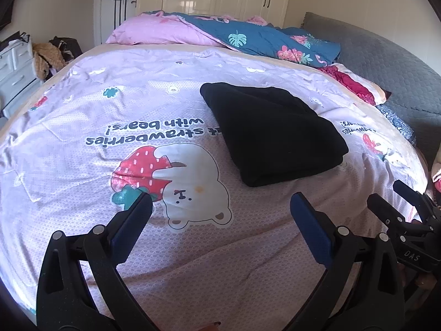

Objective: Fold small clothes

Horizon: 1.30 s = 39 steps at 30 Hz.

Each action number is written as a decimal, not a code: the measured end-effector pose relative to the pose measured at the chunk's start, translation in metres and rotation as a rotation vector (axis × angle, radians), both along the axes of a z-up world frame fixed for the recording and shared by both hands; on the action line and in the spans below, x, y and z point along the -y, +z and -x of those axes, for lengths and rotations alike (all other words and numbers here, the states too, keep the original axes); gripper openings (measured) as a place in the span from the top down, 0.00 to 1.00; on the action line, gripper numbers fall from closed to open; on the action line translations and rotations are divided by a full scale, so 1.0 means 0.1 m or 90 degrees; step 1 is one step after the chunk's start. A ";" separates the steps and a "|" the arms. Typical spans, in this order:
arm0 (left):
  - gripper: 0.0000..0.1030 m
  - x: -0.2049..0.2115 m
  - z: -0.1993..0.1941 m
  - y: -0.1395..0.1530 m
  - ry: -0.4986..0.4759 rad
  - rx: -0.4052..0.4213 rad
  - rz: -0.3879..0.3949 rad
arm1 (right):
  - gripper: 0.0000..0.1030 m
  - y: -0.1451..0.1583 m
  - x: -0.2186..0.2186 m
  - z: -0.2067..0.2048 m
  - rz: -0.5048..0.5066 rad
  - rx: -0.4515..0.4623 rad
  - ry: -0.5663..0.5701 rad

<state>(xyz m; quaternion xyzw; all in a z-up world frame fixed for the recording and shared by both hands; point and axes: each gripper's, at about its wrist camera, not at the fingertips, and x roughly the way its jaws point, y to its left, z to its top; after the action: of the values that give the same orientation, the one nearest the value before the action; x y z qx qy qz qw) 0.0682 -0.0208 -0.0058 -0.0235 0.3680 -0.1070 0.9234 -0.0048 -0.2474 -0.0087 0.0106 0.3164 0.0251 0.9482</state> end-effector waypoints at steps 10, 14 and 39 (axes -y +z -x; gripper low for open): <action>0.09 0.00 0.00 0.00 0.000 0.000 -0.001 | 0.04 0.00 0.00 0.00 0.000 0.000 -0.001; 0.09 0.00 0.00 0.00 0.000 0.000 -0.002 | 0.04 0.00 0.01 0.00 0.000 0.000 -0.001; 0.09 0.00 -0.01 -0.02 0.001 -0.009 -0.008 | 0.04 -0.01 0.04 0.00 0.000 -0.001 -0.004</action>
<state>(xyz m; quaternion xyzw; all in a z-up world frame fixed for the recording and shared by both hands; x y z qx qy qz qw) 0.0692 -0.0208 -0.0073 -0.0189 0.3752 -0.1042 0.9209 -0.0046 -0.2515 -0.0097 0.0119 0.3171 0.0224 0.9481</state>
